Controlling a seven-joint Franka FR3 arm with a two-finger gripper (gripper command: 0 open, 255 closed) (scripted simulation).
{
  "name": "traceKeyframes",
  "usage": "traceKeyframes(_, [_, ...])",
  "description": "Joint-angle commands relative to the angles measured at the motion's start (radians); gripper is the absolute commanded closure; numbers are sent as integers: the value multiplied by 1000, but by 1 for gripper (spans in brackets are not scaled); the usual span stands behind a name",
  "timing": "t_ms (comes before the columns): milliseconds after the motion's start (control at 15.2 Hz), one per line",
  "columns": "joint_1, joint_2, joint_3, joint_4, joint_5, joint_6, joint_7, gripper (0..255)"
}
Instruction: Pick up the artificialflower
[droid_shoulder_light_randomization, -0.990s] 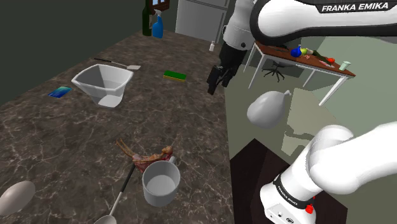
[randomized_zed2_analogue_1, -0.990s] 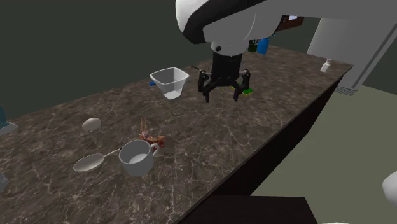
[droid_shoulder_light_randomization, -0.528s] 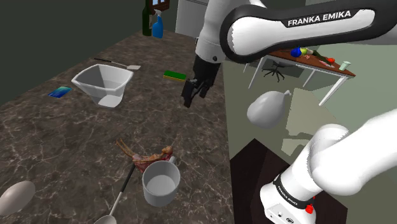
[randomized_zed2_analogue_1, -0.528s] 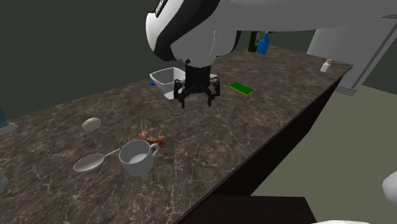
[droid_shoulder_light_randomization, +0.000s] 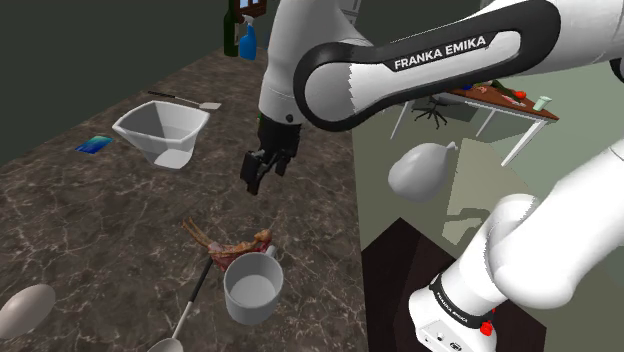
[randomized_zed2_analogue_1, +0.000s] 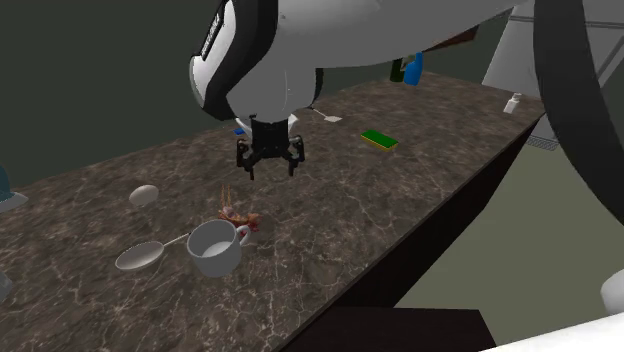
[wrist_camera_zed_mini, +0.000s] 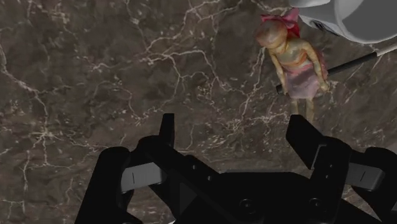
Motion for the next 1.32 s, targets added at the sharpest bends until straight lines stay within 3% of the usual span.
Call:
traceKeyframes(0, [16, 56, 24, 21, -5, 36, 20, 0])
traceKeyframes(594, [99, 332, 98, 207, -90, 120, 128, 0])
traceKeyframes(1254, [113, 401, 90, 178, -122, 213, 145, 0])
